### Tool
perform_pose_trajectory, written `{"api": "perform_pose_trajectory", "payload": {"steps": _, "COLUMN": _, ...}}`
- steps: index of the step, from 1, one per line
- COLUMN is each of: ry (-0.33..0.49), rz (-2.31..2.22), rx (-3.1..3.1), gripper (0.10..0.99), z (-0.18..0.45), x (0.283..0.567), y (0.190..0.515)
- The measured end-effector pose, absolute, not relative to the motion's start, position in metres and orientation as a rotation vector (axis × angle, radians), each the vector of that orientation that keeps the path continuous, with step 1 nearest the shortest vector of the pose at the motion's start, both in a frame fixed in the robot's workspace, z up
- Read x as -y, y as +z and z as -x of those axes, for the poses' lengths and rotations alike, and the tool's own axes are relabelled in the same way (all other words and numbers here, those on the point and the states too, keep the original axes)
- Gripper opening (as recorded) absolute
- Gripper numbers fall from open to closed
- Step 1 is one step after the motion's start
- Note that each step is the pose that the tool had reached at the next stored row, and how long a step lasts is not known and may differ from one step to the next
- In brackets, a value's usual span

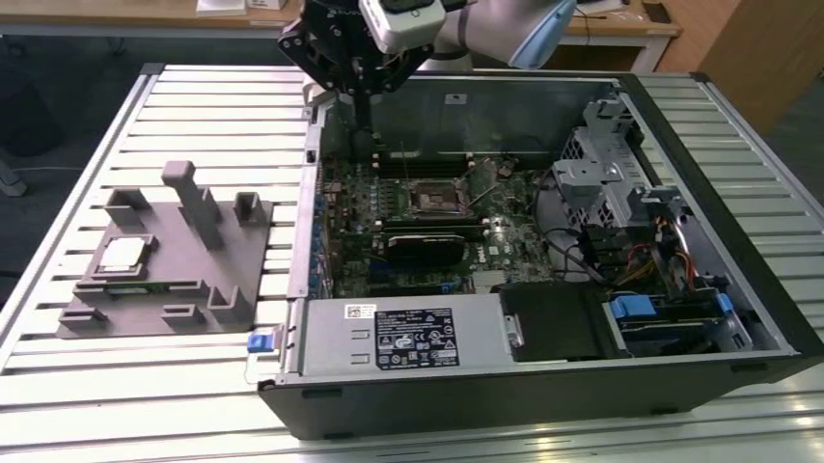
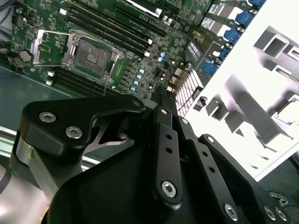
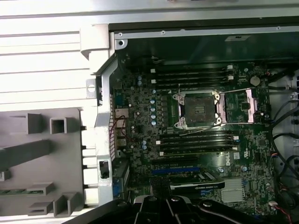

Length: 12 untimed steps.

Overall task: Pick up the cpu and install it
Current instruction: 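Reach for the cpu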

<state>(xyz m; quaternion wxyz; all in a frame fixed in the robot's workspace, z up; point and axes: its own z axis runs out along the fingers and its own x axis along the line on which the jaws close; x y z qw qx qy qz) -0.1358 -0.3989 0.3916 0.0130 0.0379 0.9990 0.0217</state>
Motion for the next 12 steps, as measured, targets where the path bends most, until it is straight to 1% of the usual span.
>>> {"api": "perform_pose_trajectory", "payload": {"steps": 12, "ry": 0.068, "rz": -0.118, "rx": -3.113, "gripper": 0.106, "z": 0.1402, "x": 0.3989, "y": 0.3909}}
